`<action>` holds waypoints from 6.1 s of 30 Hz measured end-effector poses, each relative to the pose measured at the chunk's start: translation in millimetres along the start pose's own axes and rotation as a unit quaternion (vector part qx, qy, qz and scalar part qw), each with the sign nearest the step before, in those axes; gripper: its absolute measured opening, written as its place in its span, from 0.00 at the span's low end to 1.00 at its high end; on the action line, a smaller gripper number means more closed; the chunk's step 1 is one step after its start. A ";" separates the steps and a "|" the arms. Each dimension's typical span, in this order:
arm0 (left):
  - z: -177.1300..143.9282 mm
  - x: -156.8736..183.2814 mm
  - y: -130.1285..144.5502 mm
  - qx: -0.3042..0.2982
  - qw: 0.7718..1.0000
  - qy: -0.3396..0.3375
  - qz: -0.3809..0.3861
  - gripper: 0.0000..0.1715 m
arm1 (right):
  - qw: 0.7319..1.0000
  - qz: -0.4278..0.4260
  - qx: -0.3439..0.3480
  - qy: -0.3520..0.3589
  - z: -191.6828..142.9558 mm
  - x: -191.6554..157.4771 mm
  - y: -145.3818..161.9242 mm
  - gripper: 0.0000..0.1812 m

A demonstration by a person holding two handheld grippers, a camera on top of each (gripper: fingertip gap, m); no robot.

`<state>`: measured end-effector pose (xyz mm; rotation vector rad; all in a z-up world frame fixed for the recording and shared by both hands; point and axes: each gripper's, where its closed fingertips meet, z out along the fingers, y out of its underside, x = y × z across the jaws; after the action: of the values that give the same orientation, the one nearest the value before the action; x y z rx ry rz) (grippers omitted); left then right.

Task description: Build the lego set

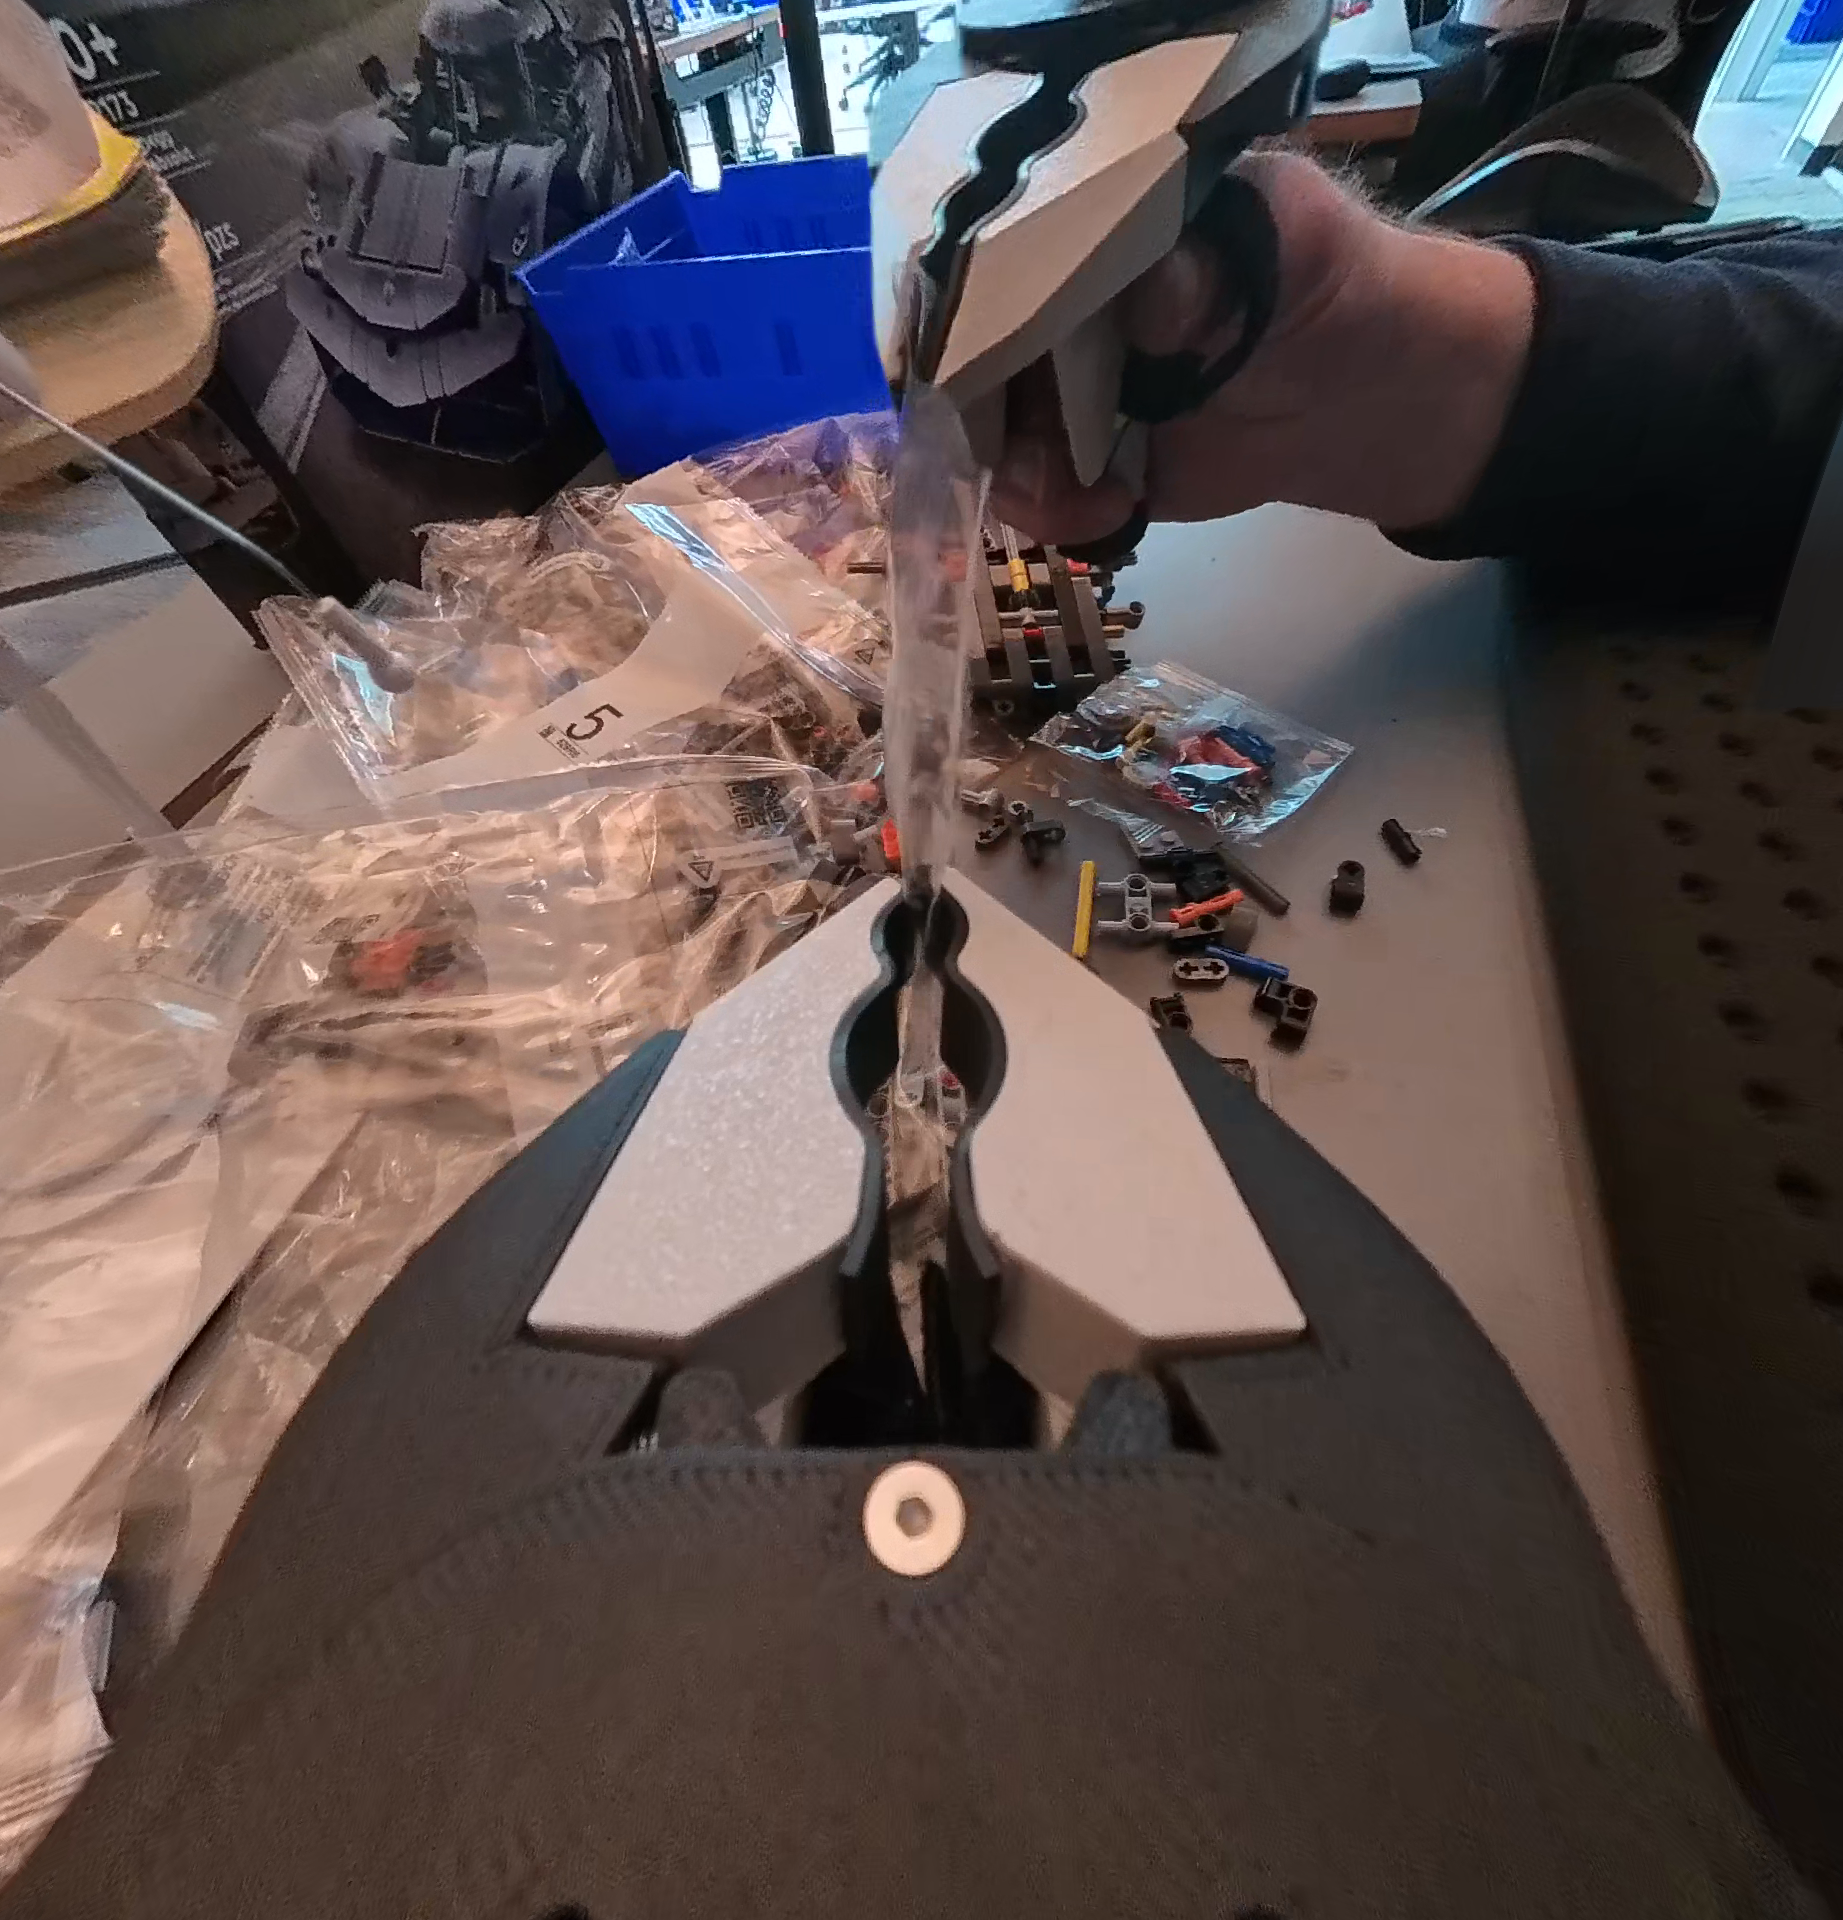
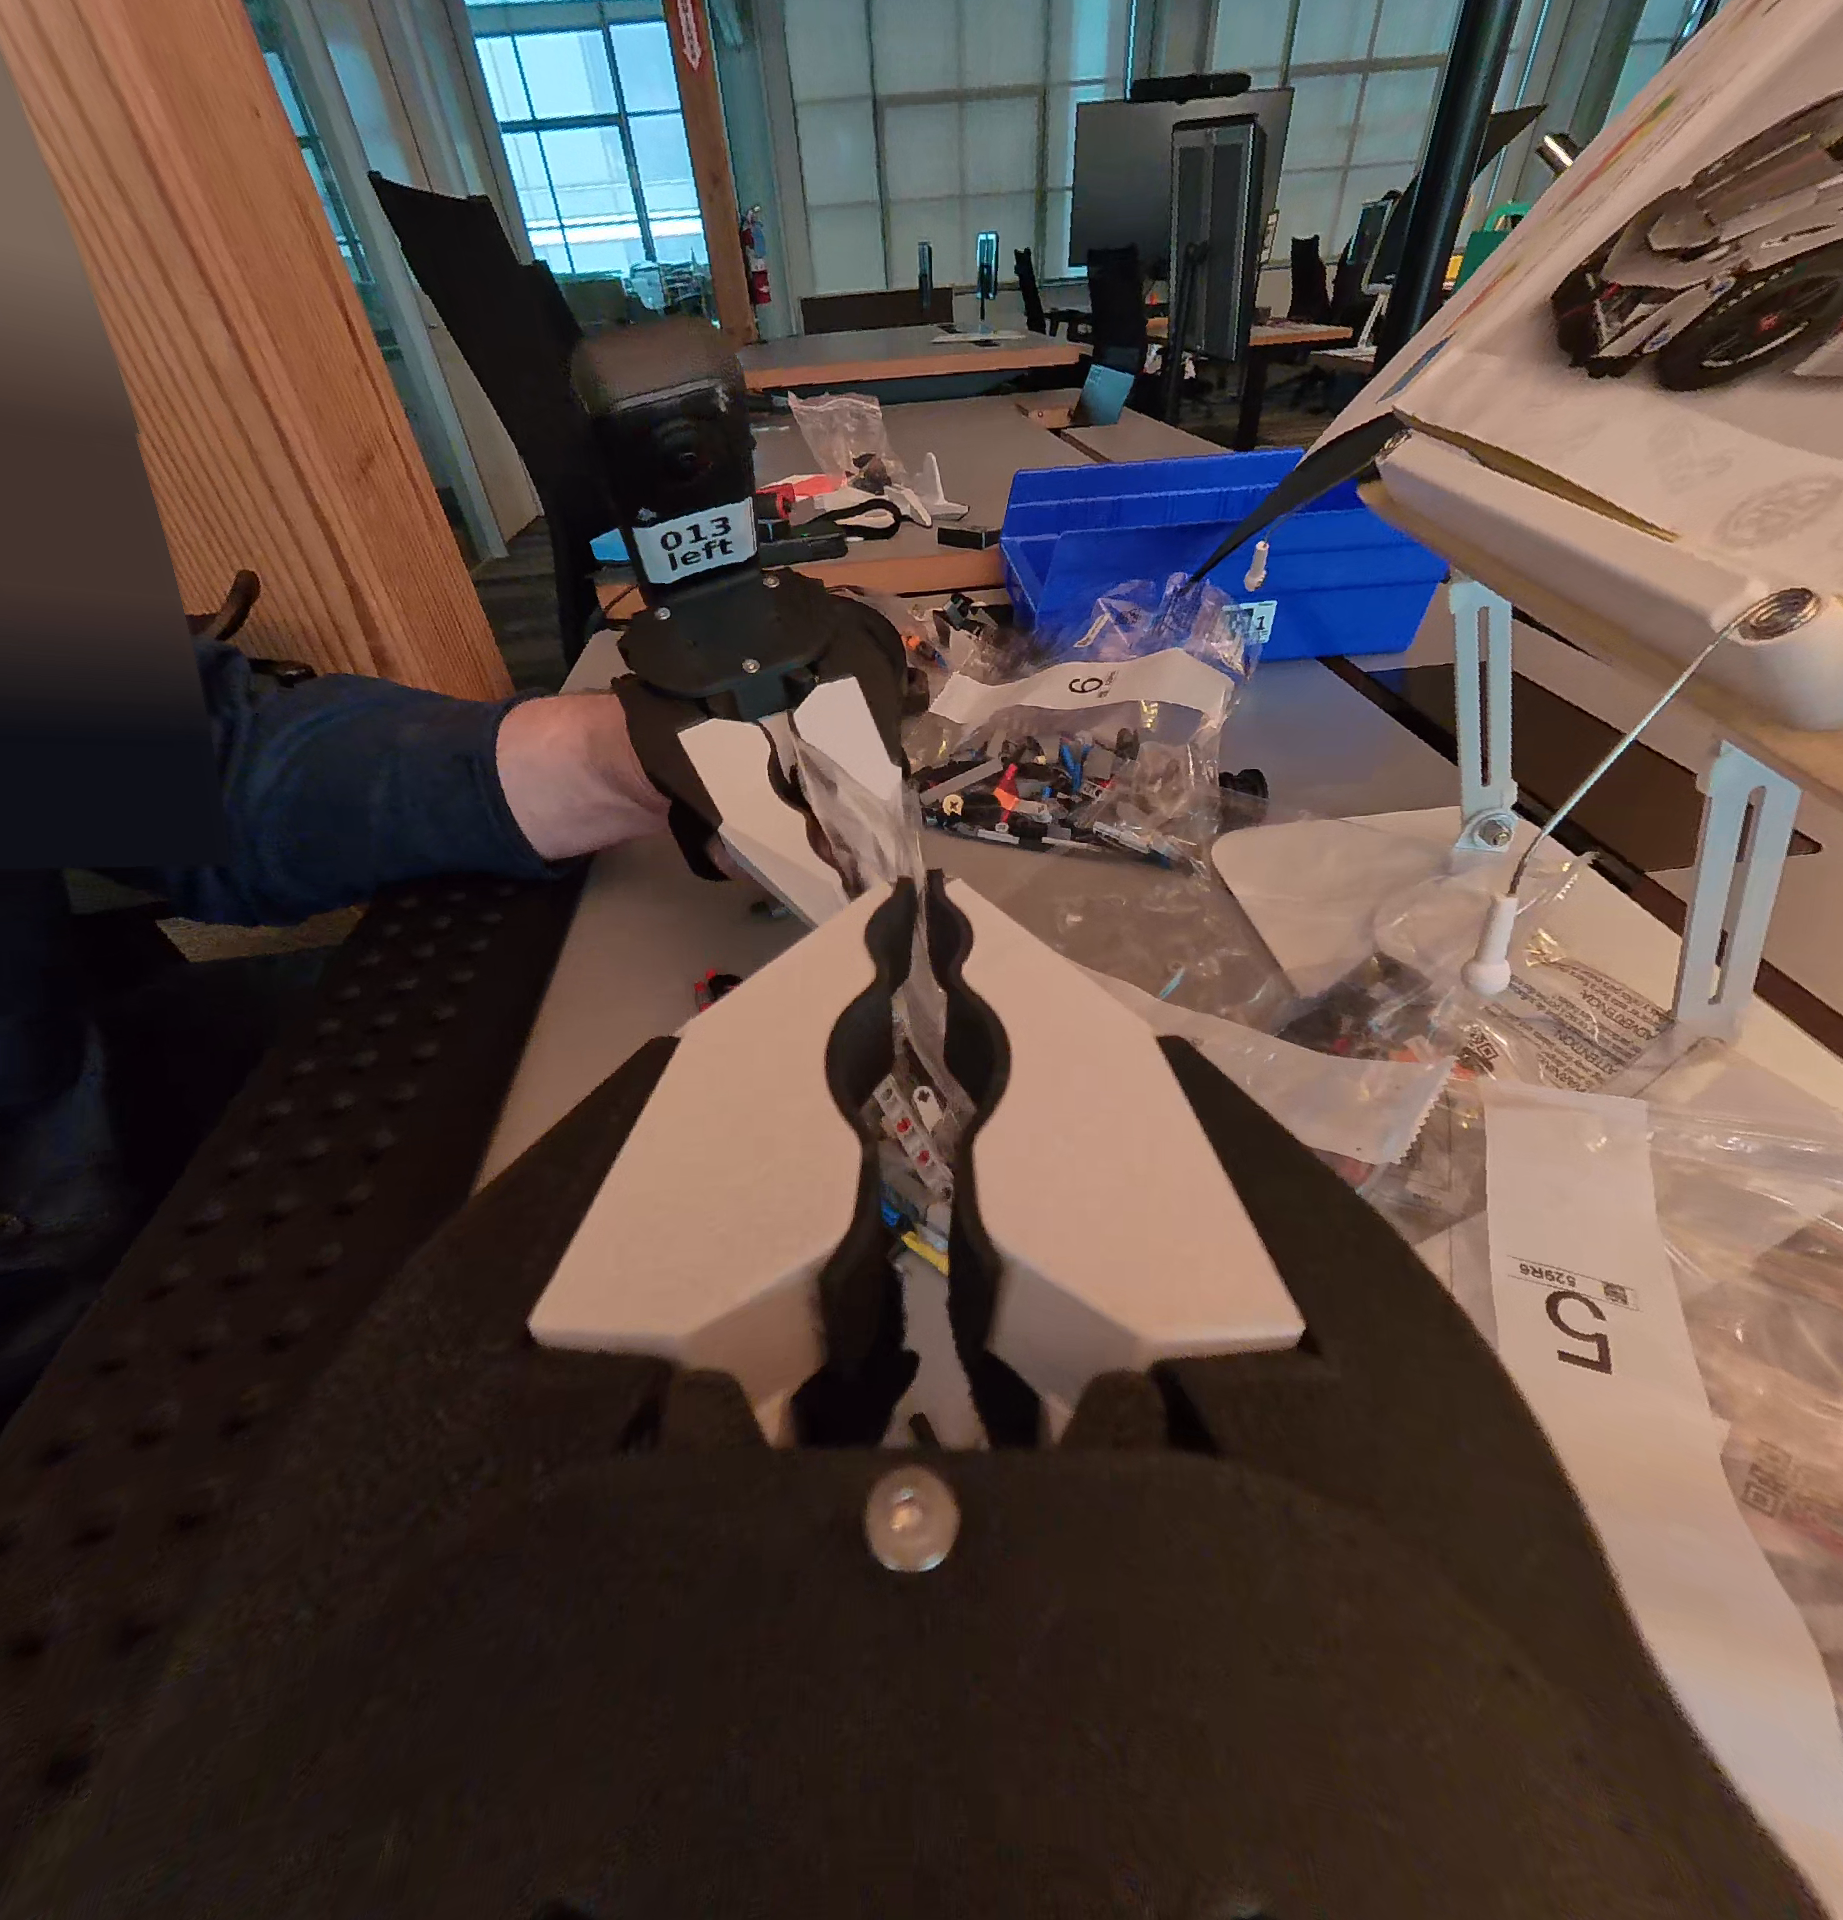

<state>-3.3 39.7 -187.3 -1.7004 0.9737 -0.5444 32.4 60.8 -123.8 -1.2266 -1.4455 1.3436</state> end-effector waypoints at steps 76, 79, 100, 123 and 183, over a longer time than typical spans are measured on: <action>17.5 15.0 9.4 -0.025 0.999 0.014 0.040 0.00 | 0.972 -0.146 -0.176 0.053 29.3 -8.2 48.7 0.13; 17.5 14.9 9.3 -0.024 0.999 0.015 0.040 0.00 | 0.975 -0.143 -0.163 0.042 29.9 -13.0 44.0 0.13; 20.1 18.8 9.6 -0.026 0.998 0.017 0.054 0.00 | 0.984 -0.109 -0.142 0.023 33.8 -18.6 39.7 0.10; 17.4 20.3 5.6 -0.018 0.998 0.021 0.054 0.00 | 0.983 -0.092 -0.158 0.016 26.2 -14.1 47.5 0.00; 3.8 10.2 -17.1 0.065 0.996 0.042 -0.052 0.00 | 0.987 -0.057 -0.153 -0.012 20.3 -18.7 47.2 0.01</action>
<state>11.2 35.4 -173.6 -1.6282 0.8914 -0.7382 23.0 36.6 -172.0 -1.3003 -1.7586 1.0905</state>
